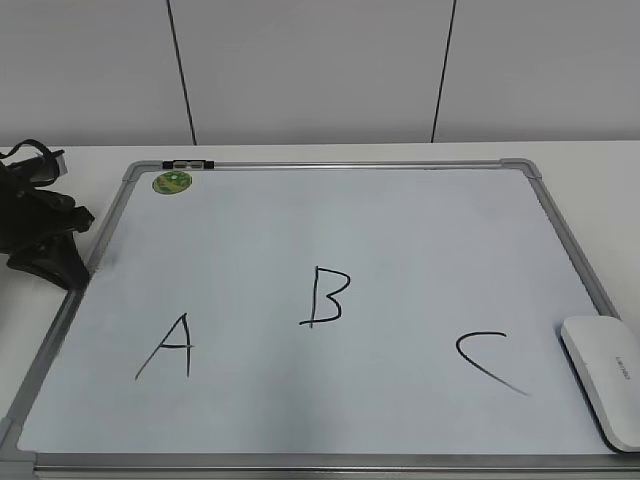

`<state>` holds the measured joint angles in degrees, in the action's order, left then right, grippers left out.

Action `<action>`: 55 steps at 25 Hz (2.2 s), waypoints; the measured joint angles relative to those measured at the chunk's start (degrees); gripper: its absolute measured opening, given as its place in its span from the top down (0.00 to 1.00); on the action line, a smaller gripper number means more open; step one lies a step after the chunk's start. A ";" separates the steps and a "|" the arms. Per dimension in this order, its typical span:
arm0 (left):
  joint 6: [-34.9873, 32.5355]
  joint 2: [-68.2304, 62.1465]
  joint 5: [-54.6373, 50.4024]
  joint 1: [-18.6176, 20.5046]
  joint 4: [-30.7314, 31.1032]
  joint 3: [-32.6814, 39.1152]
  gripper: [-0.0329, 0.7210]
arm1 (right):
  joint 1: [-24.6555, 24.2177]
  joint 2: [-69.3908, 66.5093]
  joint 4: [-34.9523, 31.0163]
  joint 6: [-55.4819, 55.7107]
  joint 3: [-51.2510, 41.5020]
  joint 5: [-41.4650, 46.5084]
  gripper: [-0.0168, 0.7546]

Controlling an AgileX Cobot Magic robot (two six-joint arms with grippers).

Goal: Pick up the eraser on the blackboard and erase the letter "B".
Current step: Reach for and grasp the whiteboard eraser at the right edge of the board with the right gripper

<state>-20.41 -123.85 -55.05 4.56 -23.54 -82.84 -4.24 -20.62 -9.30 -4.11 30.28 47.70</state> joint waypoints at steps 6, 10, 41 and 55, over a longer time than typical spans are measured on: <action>0.00 0.00 -0.02 0.00 -0.04 0.00 0.91 | 0.00 -11.87 0.00 -0.10 0.00 -6.50 0.22; 0.00 0.00 -0.02 0.00 -0.17 0.00 0.91 | 0.00 -21.64 0.00 -0.46 0.00 -5.09 0.22; 0.00 0.00 -0.12 0.00 -0.39 0.00 0.91 | 5.86 -67.22 4.54 -4.94 12.36 -6.15 0.15; 0.00 0.00 -0.12 0.00 -0.39 0.00 0.91 | 5.86 -68.91 5.18 -2.13 12.45 -6.99 0.15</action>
<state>-20.41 -123.85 -55.17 4.56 -23.94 -82.84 1.61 -89.53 -4.12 -6.24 42.73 40.72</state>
